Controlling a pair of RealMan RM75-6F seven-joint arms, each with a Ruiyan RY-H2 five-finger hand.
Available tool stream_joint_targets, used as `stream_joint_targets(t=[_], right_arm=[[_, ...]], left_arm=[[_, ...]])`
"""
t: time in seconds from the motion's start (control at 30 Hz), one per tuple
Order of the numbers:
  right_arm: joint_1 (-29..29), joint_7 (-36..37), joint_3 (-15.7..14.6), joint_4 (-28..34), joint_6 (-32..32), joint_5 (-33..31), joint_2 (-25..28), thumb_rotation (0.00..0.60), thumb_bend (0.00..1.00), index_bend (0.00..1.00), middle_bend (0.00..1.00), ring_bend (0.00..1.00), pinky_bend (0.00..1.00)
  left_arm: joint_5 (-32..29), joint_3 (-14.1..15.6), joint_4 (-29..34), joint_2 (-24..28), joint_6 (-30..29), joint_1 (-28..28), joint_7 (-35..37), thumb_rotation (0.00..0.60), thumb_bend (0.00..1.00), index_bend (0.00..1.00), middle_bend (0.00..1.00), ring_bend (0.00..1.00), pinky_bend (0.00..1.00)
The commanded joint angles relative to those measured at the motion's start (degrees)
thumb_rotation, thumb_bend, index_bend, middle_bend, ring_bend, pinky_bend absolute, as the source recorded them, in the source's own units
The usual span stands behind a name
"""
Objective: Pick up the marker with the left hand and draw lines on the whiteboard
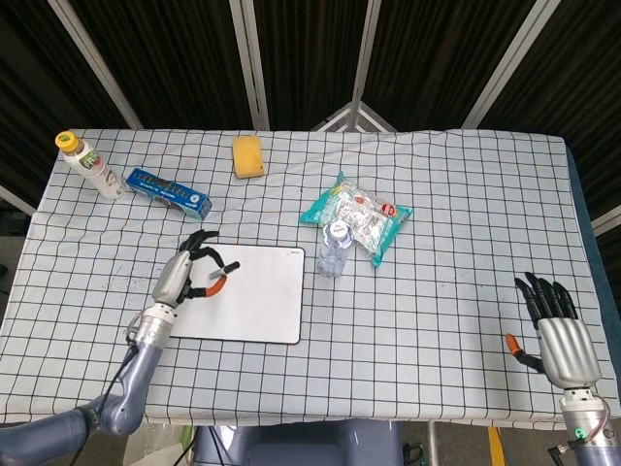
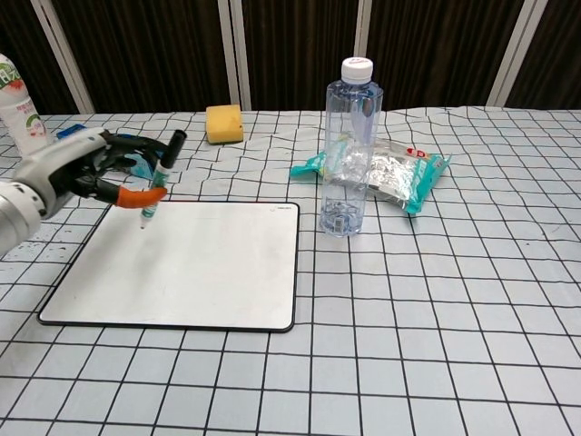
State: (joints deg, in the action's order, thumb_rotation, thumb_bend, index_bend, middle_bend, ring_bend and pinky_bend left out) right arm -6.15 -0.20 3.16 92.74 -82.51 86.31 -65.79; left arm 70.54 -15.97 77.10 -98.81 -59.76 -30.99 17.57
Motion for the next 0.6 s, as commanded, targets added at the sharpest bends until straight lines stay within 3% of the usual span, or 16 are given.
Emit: stream_joint_targets(t=[0.03, 0.27, 0.6], right_arm=[[-0.03, 0.17, 0.05, 0.01, 0.08, -0.12, 0.06, 0.600, 0.35, 0.00, 0.00, 0.00, 0.00], [-0.03, 0.66, 0.06, 0.06, 0.13, -0.14, 0.26, 0.600, 0.35, 0.00, 0.00, 0.00, 0.00], [-0.04, 0.83, -0.02, 0.06, 0.17, -0.02, 0.37, 0.600, 0.35, 0.00, 0.00, 0.00, 0.00]], left_arm=[[0.95, -0.30, -3.04, -3.05, 1.26, -2.02, 1.35, 0.600, 0.55, 0.67, 0.13, 0.00, 0.03], [1.31, -0.25, -6.48, -6.96, 2.24, -4.13, 2.12, 0.600, 0.55, 0.67, 0.13, 0.00, 0.03], [1.95, 0.38, -7.75, -8.68, 2.33, -5.19, 1.50, 0.600, 0.55, 0.67, 0.13, 0.00, 0.03]])
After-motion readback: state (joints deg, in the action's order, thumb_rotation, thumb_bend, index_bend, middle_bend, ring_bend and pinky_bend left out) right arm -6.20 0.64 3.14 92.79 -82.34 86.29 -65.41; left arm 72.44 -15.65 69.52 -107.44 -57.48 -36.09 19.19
